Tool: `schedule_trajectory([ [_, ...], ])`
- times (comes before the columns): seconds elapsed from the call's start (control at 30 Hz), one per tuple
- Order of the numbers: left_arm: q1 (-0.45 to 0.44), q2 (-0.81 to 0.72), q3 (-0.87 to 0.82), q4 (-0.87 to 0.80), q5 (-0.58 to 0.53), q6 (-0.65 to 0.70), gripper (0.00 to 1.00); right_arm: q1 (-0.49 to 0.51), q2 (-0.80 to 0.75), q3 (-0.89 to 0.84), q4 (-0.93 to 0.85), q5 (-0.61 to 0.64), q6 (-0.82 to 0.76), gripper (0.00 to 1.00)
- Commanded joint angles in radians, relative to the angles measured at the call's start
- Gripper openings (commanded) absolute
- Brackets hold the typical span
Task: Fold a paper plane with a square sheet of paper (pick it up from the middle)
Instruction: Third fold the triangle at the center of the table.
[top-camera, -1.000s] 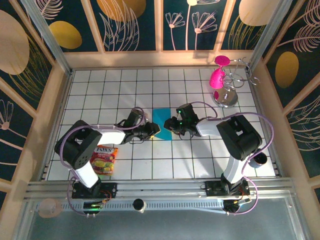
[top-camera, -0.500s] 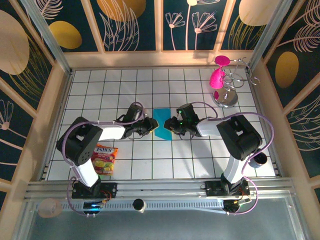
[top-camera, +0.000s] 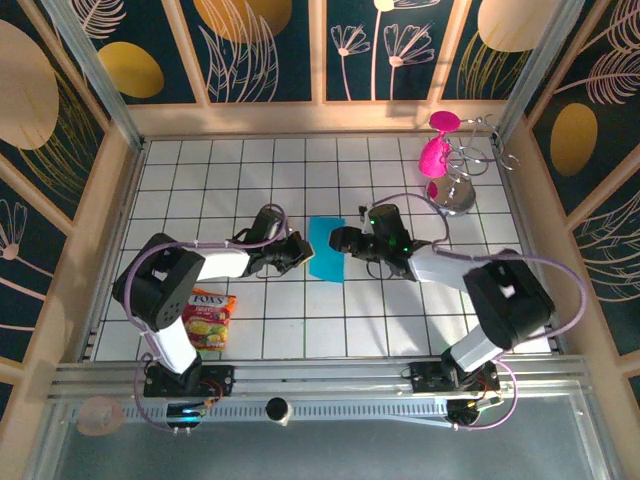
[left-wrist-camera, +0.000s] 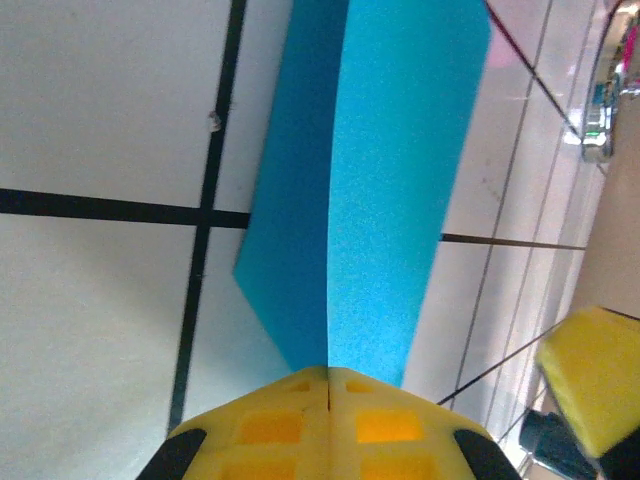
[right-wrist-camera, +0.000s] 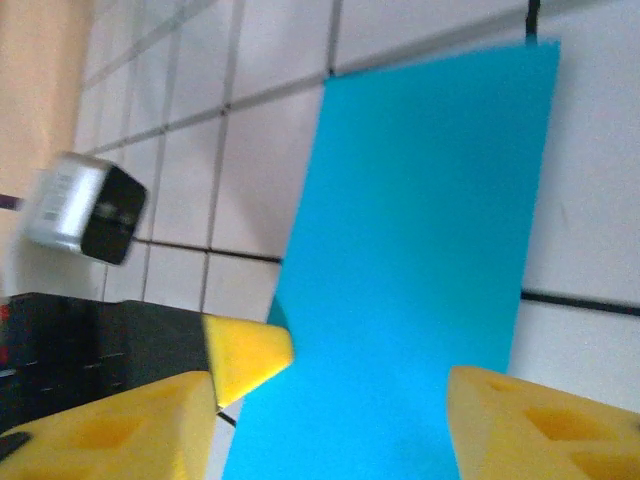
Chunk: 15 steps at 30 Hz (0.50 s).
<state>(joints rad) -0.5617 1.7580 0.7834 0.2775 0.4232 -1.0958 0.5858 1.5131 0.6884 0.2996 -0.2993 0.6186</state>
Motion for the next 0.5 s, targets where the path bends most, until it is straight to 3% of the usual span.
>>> schedule_trajectory([
  [0.0, 0.005, -0.037, -0.010, 0.023, 0.019, -0.044, 0.00, 0.033, -0.072, -0.059, 0.081, 0.104, -0.178, 0.67],
  [0.23, 0.005, -0.038, 0.001, 0.025, 0.013, -0.077, 0.00, 0.170, -0.127, -0.141, 0.203, 0.185, -0.464, 0.68],
  [0.47, 0.005, -0.039, -0.013, 0.026, 0.014, -0.092, 0.00, 0.287, -0.070, -0.225, 0.391, 0.182, -0.691, 0.64],
])
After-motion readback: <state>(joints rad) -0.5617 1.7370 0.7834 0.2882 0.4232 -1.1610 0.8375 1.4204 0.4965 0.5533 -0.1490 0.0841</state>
